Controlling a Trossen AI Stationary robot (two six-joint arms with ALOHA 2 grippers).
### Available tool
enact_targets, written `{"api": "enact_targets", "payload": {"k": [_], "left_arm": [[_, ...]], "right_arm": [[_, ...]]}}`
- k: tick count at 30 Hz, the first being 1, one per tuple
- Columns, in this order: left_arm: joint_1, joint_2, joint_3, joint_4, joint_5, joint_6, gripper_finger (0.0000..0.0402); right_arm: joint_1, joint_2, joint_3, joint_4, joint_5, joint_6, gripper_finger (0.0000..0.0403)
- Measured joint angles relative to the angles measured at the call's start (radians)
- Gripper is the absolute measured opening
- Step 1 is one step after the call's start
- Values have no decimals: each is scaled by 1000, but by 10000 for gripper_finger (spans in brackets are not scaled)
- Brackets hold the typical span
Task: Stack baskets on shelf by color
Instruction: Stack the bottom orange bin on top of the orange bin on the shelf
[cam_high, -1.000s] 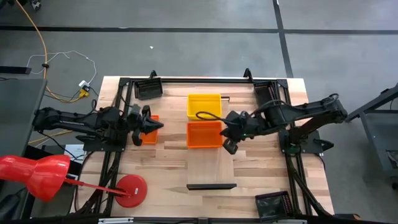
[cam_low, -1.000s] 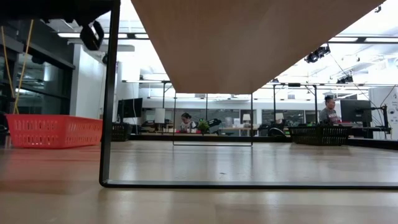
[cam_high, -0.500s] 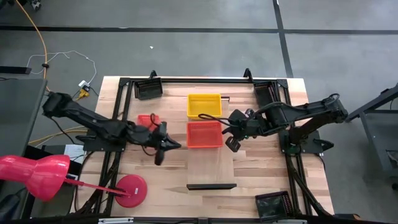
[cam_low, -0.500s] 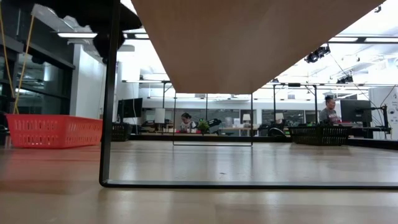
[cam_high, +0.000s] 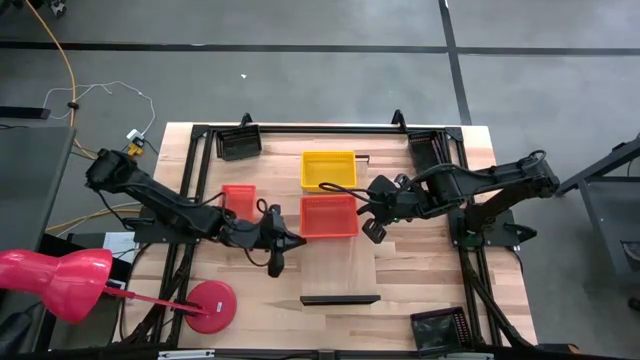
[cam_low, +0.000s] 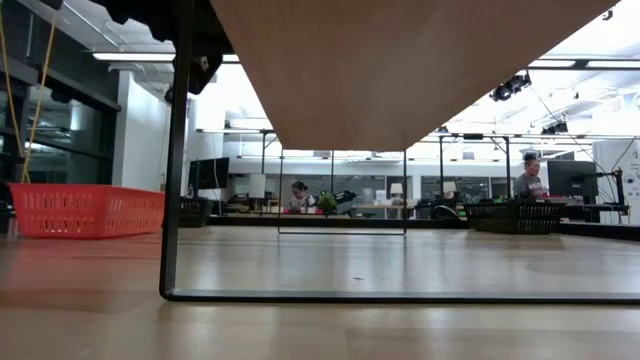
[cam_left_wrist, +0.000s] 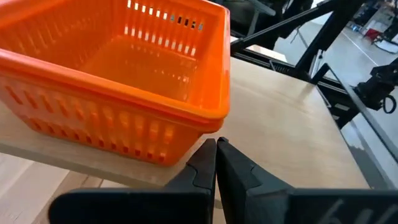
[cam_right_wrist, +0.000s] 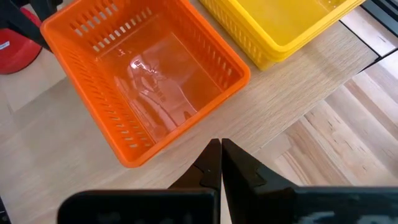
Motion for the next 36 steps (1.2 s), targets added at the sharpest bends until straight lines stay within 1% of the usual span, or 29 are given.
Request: {"api": "enact_targets", "payload": {"k": [9,12,17,20,24,27,29,32,36], "left_arm": [[2,5,1,3,-98,-1,0],[2,5,1,3,-98,-1,0],[2,-3,1,-1,-53,7,0],[2,-39,1,-3,13,47,0],[2,-113,1,-13,101,138,0],[2,-175,2,-50,129,208,0],[2,-216,2,-89,130,238,0],[2,-273,2,-150,130,255,0],[2,-331,1,-196,160,264,0]], "right_arm": [[0,0,0,0,4,0,0],[0,0,0,0,4,0,0],[0,0,0,0,-5,-3,0],[0,0,0,-3,-68,-4,0],[6,4,-24,10,-247,-12,0],[35,4,-97,97,-340,5,0],[58,4,-153,163,-363,29,0],[83,5,-229,303,-356,75,0],[92,5,-291,478,-284,107,0]]}}
